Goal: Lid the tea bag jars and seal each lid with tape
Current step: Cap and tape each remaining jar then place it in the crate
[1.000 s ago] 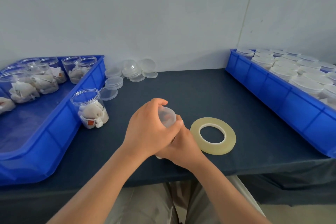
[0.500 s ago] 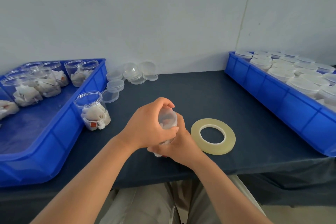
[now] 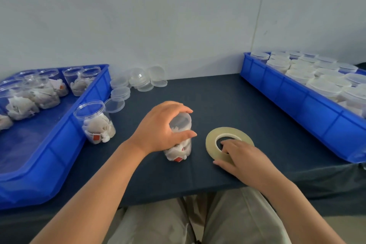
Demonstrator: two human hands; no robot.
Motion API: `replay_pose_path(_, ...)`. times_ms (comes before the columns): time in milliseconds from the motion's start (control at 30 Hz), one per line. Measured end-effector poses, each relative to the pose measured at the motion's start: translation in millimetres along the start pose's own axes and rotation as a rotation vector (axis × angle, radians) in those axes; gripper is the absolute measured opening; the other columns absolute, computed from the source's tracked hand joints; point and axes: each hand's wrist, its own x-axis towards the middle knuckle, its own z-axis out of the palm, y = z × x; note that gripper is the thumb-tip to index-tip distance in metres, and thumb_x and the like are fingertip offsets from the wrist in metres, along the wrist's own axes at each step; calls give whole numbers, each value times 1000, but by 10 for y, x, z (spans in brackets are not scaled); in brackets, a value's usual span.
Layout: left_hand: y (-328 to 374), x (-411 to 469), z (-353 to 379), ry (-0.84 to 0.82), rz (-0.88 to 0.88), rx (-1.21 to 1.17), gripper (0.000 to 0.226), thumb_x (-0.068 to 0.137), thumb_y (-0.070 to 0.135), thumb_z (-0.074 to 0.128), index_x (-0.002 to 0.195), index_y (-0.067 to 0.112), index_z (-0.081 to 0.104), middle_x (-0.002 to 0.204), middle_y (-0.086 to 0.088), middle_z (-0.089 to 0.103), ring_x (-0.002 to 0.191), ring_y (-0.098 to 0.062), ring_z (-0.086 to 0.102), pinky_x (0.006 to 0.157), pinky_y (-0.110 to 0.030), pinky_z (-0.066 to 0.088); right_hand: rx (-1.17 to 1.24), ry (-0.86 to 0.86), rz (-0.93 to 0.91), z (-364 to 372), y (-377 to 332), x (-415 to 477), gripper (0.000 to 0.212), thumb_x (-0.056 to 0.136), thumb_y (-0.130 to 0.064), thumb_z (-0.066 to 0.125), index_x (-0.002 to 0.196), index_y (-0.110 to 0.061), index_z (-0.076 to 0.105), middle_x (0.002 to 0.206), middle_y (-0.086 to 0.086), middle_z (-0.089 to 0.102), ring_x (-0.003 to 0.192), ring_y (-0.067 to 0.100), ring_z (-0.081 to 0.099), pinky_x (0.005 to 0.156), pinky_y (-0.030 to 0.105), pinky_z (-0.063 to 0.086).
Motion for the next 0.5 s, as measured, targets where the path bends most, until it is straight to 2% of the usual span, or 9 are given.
replay_pose_path(100, 17, 46, -26, 63, 97, 151, 83, 79, 79, 64, 140, 24, 65, 150, 6, 57, 147, -18, 43, 126, -41, 27, 64, 75, 33, -96, -47, -42, 49, 94, -79, 42, 91, -31, 52, 82, -10, 61, 72, 12, 57, 61, 29, 46)
replay_pose_path(200, 132, -51, -3, 297, 199, 301, 72, 88, 69, 69, 137, 16, 67, 149, -4, 58, 144, -26, 47, 124, -46, 30, 278, 144, 90, -238, -53, -118, 45, 94, -77, 40, 95, -34, 53, 80, -11, 63, 72, 10, 60, 61, 24, 45)
replay_pose_path(300, 392, -227, 131, 417, 156, 192, 51, 99, 53, 68, 134, 17, 67, 140, 4, 63, 134, -19, 54, 116, -42, 41, 471, 269, 41, -348, -118, -201, 42, 96, -73, 37, 95, -33, 51, 93, -22, 62, 81, 8, 59, 62, 20, 42)
replay_pose_path(433, 815, -405, 291, 335, 7, -88, 53, 104, 59, 56, 144, 24, 62, 145, 18, 58, 136, 2, 52, 112, -26, 47, 608, 374, -48, -440, -268, -281, 51, 101, -76, 30, 99, -30, 50, 91, -20, 58, 75, 11, 57, 61, 17, 41)
replay_pose_path(500, 940, -456, 340, 353, -8, -160, 52, 105, 54, 59, 146, 22, 61, 141, 22, 60, 133, 7, 54, 108, -21, 49, 660, 414, -83, -460, -346, -324, 61, 99, -81, 24, 100, -26, 50, 87, -17, 57, 70, 12, 54, 60, 17, 39)
